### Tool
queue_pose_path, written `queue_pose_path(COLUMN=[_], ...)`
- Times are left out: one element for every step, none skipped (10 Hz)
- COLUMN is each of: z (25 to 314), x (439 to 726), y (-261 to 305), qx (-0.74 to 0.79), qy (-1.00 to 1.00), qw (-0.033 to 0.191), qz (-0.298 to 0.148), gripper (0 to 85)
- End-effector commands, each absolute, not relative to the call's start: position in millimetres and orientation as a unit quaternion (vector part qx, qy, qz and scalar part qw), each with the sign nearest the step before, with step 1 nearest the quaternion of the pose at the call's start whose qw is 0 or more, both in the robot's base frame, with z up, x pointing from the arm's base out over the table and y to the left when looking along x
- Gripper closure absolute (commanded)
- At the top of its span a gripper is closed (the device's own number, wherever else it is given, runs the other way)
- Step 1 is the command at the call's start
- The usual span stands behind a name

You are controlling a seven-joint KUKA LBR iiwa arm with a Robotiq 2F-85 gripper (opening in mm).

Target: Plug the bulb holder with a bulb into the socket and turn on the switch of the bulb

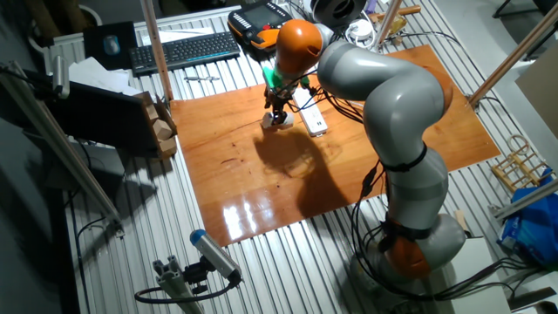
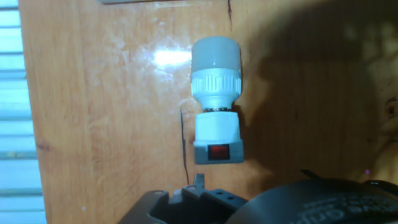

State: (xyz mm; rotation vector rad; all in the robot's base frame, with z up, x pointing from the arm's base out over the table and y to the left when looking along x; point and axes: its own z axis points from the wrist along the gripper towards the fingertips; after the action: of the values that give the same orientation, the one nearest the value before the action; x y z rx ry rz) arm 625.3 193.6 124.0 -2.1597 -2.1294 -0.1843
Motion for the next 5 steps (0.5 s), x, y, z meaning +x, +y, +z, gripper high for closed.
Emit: queue_pose_path(z=[122.0, 119.2, 117.8, 116.6, 114.2], x=[626.3, 627.0, 626.6, 628.0, 628.7], y=[192.3, 191.4, 190.1, 187.7, 183.9], qx=[-0.710, -0.713, -0.721, -0.734, -0.738], qy=[-0.700, -0.696, -0.687, -0.672, -0.667], qw=[0.054, 0.057, 0.062, 0.069, 0.073], qz=[-0.063, -0.065, -0.067, -0.070, -0.076], gripper=[17.0, 17.0, 17.0, 17.0, 0.0])
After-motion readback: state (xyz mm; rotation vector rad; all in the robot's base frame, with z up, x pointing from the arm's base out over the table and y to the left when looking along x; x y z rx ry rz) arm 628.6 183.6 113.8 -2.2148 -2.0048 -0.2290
